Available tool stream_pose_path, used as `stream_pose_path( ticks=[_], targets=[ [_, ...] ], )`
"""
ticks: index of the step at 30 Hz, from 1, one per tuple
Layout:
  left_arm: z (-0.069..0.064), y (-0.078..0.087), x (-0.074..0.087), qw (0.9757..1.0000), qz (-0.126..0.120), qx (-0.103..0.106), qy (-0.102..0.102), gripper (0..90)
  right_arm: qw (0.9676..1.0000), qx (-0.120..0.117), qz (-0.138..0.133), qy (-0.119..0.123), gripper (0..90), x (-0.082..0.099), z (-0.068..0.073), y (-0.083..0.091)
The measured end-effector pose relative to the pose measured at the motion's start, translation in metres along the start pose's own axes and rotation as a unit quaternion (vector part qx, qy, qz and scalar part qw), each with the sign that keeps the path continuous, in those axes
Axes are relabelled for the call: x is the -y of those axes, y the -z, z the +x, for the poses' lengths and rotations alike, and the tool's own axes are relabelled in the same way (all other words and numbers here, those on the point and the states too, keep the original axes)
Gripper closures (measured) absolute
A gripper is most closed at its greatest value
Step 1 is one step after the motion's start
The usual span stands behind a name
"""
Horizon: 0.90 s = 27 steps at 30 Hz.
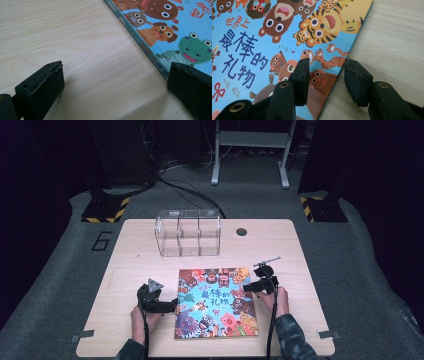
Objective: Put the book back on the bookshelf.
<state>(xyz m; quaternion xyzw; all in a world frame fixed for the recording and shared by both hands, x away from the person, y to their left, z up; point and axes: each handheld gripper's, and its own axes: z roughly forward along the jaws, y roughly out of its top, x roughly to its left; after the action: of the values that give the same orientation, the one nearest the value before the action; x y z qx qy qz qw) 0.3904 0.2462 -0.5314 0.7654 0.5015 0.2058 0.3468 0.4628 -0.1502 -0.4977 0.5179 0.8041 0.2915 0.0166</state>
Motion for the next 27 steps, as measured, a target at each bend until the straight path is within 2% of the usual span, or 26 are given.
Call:
stream_pose_path(
  ticks=[8,12,19,22,26,27],
  targets=[
    [0.000,0.000,0.000,1.0000,0.002,0.000,0.000,0.4,0.9999,-0.006,0.006,-0.011,59.3,-0.002,-0.003,0.001],
    [0.000,0.000,0.000,1.0000,0.003,0.000,0.000,0.4,0.9994,-0.028,0.003,-0.021,63.1,-0.001,-0.011,0.001],
    [0.000,0.000,0.000,1.0000,0.003,0.000,0.000,0.4,0.9992,-0.032,0.003,-0.022,62.1,-0.002,-0.011,0.002],
    [0.000,0.000,0.000,1.0000,0.003,0.000,0.000,0.4,0.9985,-0.044,0.001,-0.031,60.3,-0.001,-0.013,0.002],
    [0.000,0.000,0.000,1.0000,0.003,-0.002,-0.002,0.4,0.9985,-0.047,-0.002,-0.028,59.3,-0.001,-0.014,0.003],
    [0.000,0.000,0.000,1.0000,0.004,-0.002,-0.002,0.4,0.9980,-0.051,-0.002,-0.036,58.7,-0.001,-0.013,0.004]
  ],
)
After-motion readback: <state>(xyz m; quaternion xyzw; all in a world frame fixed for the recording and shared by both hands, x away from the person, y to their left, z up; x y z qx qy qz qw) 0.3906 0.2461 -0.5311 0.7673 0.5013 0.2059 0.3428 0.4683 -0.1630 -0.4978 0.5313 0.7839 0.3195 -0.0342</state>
